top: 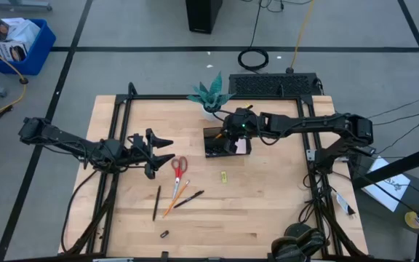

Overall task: Pick and place office supplies into organizer
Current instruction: Put the orange pencil into the black desk organizer, then put the red scissors into the black desk organizer

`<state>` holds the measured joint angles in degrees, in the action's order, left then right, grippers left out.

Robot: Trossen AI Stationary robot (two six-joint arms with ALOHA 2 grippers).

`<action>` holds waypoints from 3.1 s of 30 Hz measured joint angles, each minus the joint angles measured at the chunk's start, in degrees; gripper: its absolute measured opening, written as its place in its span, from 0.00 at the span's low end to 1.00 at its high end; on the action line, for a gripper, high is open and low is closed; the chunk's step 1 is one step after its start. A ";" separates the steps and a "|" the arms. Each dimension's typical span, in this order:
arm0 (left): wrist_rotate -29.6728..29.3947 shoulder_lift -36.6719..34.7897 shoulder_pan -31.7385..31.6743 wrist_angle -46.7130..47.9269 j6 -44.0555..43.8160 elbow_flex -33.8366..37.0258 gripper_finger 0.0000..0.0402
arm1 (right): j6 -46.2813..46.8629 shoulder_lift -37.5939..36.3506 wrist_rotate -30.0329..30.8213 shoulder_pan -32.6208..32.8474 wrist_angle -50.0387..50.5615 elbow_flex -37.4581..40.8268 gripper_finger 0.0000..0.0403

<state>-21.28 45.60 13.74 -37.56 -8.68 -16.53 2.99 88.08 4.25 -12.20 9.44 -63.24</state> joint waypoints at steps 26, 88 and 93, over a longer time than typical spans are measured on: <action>2.64 0.04 0.34 7.38 -16.77 0.00 0.64 | -3.69 -0.49 0.11 14.62 -14.09 2.93 0.30; 16.75 46.04 -15.18 56.91 -75.18 -33.62 0.64 | 2.14 -0.29 -0.07 38.41 -72.34 44.11 0.29; 16.91 46.16 -15.32 58.91 -76.42 -33.64 0.64 | 0.87 -0.29 0.00 38.59 -73.02 44.13 0.29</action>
<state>-4.37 91.77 -1.58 21.35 -85.10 -50.17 3.86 87.79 4.25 26.39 -63.57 -19.11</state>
